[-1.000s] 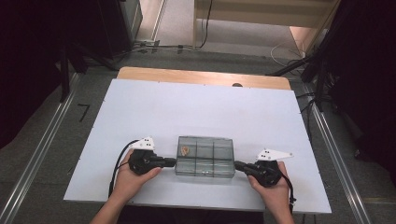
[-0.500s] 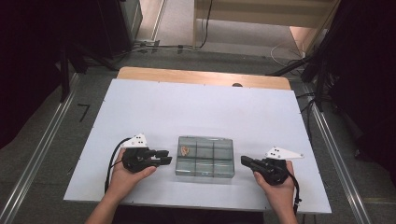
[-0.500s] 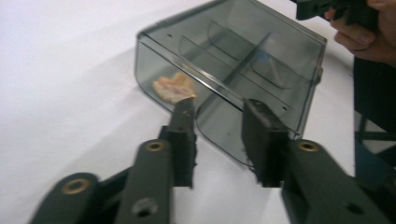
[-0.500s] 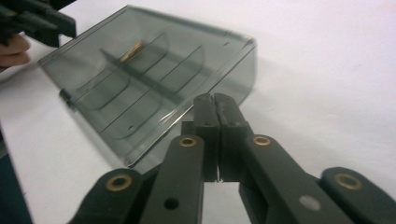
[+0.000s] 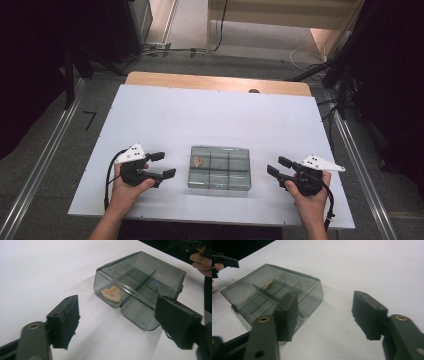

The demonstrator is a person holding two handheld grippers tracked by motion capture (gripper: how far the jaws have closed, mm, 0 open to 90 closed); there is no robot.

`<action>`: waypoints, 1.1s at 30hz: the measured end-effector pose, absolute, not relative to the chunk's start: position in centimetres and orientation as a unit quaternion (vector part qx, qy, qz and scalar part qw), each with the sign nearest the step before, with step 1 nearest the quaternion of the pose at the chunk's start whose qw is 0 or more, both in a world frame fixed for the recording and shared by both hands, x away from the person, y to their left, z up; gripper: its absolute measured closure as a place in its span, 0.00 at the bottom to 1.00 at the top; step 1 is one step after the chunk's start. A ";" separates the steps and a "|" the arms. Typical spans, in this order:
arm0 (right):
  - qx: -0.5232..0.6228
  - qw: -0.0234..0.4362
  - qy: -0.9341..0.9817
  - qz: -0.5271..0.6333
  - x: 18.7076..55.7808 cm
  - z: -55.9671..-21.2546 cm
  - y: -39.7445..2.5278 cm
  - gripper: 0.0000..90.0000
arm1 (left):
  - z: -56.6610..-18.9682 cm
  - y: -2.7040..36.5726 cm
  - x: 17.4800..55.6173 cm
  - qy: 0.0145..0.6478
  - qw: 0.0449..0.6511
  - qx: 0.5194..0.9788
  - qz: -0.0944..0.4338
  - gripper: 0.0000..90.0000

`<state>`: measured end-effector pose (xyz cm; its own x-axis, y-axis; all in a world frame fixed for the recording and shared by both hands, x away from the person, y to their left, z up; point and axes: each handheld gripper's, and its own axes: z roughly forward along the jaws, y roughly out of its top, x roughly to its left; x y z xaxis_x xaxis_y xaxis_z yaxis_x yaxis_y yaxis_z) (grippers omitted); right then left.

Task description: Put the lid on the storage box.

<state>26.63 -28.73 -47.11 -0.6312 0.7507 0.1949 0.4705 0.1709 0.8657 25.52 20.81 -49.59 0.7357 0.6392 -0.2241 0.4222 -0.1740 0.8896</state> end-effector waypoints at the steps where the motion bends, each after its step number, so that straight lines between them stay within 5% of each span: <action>1: 0.408 0.141 0.752 0.499 26.7 -47.1 -28.9 0.33 | -49.7 21.2 25.4 0.354 0.540 0.757 0.105 0.17; 14: 0.420 0.151 0.743 0.499 27.1 -48.2 -31.7 0.12 | -50.4 25.9 24.5 0.389 0.547 0.730 0.130 0.05; 33: 0.448 0.160 0.722 0.502 27.6 -49.2 -35.9 0.10 | -50.6 28.0 24.7 0.388 0.546 0.727 0.148 0.00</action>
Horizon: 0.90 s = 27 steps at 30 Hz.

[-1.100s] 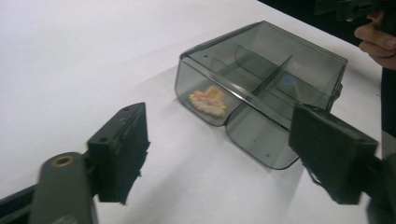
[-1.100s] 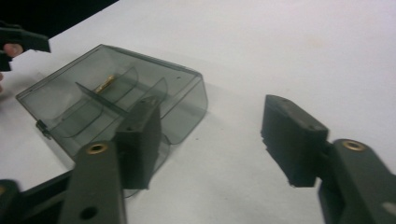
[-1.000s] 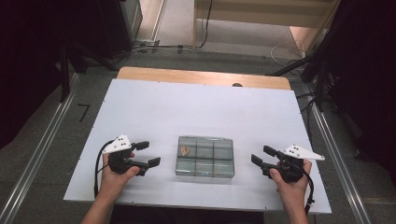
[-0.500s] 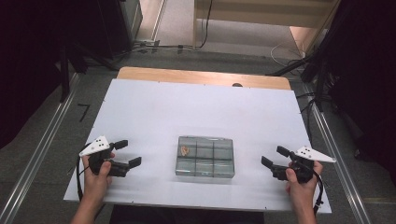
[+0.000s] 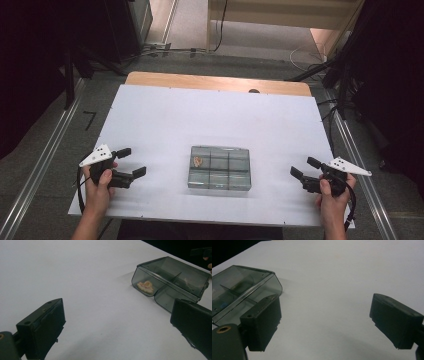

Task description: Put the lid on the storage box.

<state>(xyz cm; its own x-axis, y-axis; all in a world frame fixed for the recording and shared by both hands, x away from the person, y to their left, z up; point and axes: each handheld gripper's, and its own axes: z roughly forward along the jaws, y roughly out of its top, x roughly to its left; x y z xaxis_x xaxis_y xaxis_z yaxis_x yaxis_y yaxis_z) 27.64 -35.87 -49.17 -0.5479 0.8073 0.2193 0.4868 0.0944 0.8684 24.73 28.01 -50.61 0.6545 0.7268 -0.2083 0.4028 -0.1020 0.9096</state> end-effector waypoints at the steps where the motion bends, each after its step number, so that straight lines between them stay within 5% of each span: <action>1: 0.448 0.161 0.723 0.502 27.7 -49.2 -36.1 0.09 | -50.6 28.1 24.7 0.387 0.546 0.727 0.150 0.00; 27: 0.458 0.155 0.707 0.516 28.0 -50.2 -37.1 0.00 | -51.2 29.5 24.8 0.385 0.571 0.708 0.157 0.00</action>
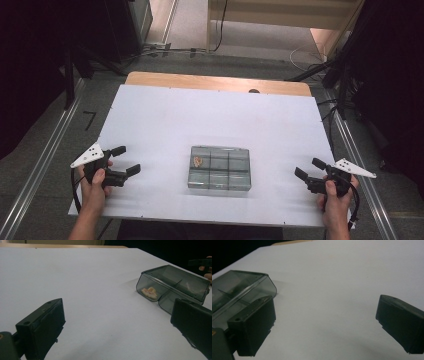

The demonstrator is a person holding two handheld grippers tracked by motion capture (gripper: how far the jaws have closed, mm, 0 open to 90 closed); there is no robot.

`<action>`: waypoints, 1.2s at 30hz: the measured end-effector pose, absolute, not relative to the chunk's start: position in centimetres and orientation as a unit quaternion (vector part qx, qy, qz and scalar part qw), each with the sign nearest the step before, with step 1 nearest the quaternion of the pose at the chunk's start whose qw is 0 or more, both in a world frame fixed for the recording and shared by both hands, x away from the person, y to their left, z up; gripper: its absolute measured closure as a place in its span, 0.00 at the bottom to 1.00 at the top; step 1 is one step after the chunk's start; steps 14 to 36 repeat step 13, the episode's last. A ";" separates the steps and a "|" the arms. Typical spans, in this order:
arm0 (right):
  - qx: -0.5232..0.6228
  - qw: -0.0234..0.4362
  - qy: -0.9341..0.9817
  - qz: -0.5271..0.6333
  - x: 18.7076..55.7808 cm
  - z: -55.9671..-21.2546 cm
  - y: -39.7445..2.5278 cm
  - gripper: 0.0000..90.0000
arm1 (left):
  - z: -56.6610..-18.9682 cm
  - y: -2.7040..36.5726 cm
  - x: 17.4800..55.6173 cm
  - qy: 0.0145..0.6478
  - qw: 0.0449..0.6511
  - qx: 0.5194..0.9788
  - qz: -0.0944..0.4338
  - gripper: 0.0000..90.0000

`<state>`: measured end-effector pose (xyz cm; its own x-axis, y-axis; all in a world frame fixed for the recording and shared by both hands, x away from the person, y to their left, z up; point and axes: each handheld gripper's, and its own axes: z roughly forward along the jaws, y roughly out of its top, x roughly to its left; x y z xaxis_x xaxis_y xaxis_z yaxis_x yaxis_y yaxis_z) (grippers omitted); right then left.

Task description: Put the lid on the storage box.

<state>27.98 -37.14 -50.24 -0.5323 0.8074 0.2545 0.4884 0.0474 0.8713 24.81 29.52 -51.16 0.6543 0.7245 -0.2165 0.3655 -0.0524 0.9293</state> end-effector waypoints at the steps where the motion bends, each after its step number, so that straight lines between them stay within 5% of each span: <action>1: 0.458 0.157 0.710 0.511 28.0 -50.3 -37.0 0.00 | -51.2 29.5 24.8 0.385 0.570 0.709 0.157 0.00; 36: 0.468 0.163 0.716 0.492 28.2 -50.3 -36.7 0.00 | -51.2 29.2 24.9 0.387 0.561 0.715 0.157 0.00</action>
